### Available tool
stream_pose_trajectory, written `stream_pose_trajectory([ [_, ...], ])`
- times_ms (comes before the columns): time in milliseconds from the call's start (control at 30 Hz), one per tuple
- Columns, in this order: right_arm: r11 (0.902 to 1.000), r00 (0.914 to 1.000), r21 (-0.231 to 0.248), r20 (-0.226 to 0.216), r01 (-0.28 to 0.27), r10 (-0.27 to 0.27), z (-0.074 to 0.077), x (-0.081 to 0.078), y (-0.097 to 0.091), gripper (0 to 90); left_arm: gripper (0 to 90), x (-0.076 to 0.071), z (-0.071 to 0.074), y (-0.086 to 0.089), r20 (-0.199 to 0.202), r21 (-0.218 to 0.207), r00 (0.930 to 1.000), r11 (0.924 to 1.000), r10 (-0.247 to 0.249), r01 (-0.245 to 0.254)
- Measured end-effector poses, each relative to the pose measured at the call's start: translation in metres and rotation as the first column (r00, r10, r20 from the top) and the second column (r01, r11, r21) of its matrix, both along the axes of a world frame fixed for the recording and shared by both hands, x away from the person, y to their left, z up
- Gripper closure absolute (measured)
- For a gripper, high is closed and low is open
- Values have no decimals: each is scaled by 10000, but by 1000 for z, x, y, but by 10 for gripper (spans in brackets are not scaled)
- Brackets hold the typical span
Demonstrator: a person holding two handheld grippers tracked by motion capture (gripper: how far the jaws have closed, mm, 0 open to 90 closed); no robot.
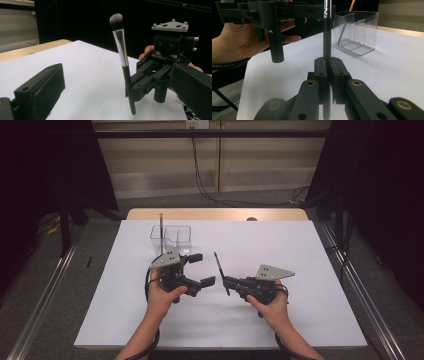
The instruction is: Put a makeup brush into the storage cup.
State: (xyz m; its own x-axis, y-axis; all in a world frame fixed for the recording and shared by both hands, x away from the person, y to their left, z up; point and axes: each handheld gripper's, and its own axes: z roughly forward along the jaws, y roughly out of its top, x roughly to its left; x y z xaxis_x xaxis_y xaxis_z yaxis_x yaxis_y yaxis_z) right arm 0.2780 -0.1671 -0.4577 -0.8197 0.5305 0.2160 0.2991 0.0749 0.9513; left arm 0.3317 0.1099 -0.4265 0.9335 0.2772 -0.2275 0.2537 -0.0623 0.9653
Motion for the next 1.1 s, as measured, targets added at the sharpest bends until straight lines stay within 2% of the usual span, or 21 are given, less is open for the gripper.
stream_pose_trajectory([
  [200,10000,10000,-6,-24,-23,23,0,0,1,847,0,0,0,-2,-128,6,9999,10000,40,-39],
  [267,10000,10000,-22,-38,-44,44,0,0,2,847,3,1,-1,-3,-289,15,9995,10000,90,-89],
  [300,10000,10000,-19,-35,-45,45,-1,0,2,847,17,1,-1,-4,-338,59,9993,9998,188,-186],
  [367,10000,10000,-28,-39,-56,56,-1,0,2,847,42,1,-2,-4,-315,-33,9995,10000,84,-85],
  [600,10000,10000,-35,-34,-88,88,0,-1,3,847,192,0,-1,-6,-190,-88,9998,9999,-74,72],
  [667,9999,10000,-51,-26,-94,93,0,-1,3,846,243,1,-2,-6,-266,-99,9996,9999,-128,125],
  [800,9999,10000,-74,-20,-83,83,0,-1,4,846,404,1,-4,-7,-272,-224,9986,9987,-459,453],
  [1100,9998,9999,-133,-10,-116,116,-1,-1,6,846,554,-1,-5,-9,-412,-300,9977,9981,-543,531],
])
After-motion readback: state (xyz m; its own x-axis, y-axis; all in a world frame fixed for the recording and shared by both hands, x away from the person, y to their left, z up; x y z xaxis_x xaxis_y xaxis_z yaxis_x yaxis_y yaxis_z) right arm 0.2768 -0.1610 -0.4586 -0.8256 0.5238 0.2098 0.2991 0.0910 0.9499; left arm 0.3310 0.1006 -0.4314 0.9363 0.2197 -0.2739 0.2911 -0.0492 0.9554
